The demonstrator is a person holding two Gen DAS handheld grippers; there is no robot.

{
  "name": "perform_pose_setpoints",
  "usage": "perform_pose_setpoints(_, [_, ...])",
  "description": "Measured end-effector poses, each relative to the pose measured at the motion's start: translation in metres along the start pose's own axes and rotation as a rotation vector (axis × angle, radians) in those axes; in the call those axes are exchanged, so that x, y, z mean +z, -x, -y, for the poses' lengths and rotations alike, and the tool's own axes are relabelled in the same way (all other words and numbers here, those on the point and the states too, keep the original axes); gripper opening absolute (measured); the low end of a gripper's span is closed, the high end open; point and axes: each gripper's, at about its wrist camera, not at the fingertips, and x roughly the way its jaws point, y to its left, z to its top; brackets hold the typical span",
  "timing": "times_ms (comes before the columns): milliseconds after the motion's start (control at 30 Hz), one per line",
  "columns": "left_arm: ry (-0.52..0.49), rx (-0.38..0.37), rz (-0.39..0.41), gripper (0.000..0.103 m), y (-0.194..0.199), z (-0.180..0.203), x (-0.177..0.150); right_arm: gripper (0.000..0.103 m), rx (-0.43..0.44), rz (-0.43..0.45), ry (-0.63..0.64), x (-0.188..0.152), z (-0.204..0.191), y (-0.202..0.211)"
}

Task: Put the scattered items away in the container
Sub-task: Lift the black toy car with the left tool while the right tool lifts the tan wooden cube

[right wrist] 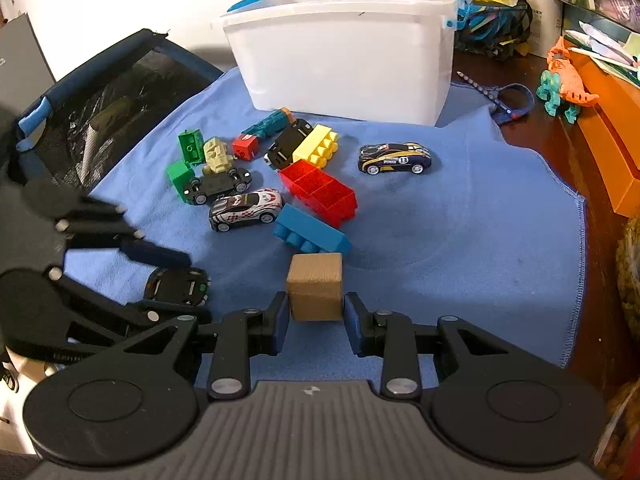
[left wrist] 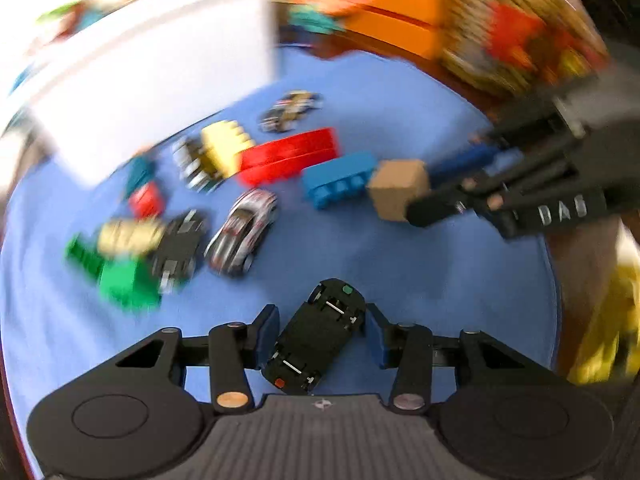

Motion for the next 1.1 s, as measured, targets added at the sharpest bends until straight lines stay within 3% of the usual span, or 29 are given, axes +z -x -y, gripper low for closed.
perform_pose_setpoints(133, [0.099,0.161,0.044,0.049,0.015,0.006,-0.011,0.033,0.001,0.006,0.009,0.002,-0.003,-0.001])
perform_pose_setpoints(233, [0.211,0.233,0.035,0.049,0.011,-0.006,-0.01,0.033,-0.001,0.015,0.002,0.003,-0.006,-0.005])
perform_pose_setpoints(367, [0.295,0.23,0.043,0.052,0.004,-0.02,-0.011,0.036,-0.032,0.026,0.009,0.0,-0.014,-0.012])
perform_pose_setpoints(400, [0.318,0.217,0.038,0.057,0.003,-0.022,-0.011,0.038,-0.047,0.025,0.009,-0.001,-0.016,-0.012])
perform_pose_setpoints(433, [0.339,0.207,0.028,0.073,0.002,-0.024,-0.011,0.045,-0.061,0.029,0.01,-0.003,-0.017,-0.012])
perform_pose_setpoints(467, [0.352,0.209,0.023,0.081,0.002,-0.025,-0.013,0.048,-0.071,0.042,0.008,-0.004,-0.018,-0.011])
perform_pose_setpoints(567, [0.345,0.247,0.032,0.083,0.005,-0.02,-0.024,0.06,-0.091,0.085,-0.001,-0.005,-0.019,-0.008])
perform_pose_setpoints(767, [0.313,0.261,0.042,0.083,0.005,-0.015,-0.023,0.06,-0.127,0.159,0.052,-0.01,-0.03,-0.013])
perform_pose_setpoints(1000, [0.269,0.271,0.087,0.08,0.004,-0.009,-0.023,0.06,-0.139,0.191,-0.001,-0.024,-0.025,-0.022])
perform_pose_setpoints(1033, [0.272,0.264,0.088,0.079,0.004,-0.01,-0.023,0.066,-0.154,0.195,-0.022,-0.025,-0.024,-0.022])
perform_pose_setpoints(1067, [0.28,0.254,0.086,0.08,0.004,-0.012,-0.023,0.084,-0.195,0.189,-0.059,-0.025,-0.023,-0.023])
perform_pose_setpoints(1100, [0.293,0.247,0.083,0.081,0.004,-0.014,-0.024,0.095,-0.251,0.174,-0.094,-0.025,-0.022,-0.025])
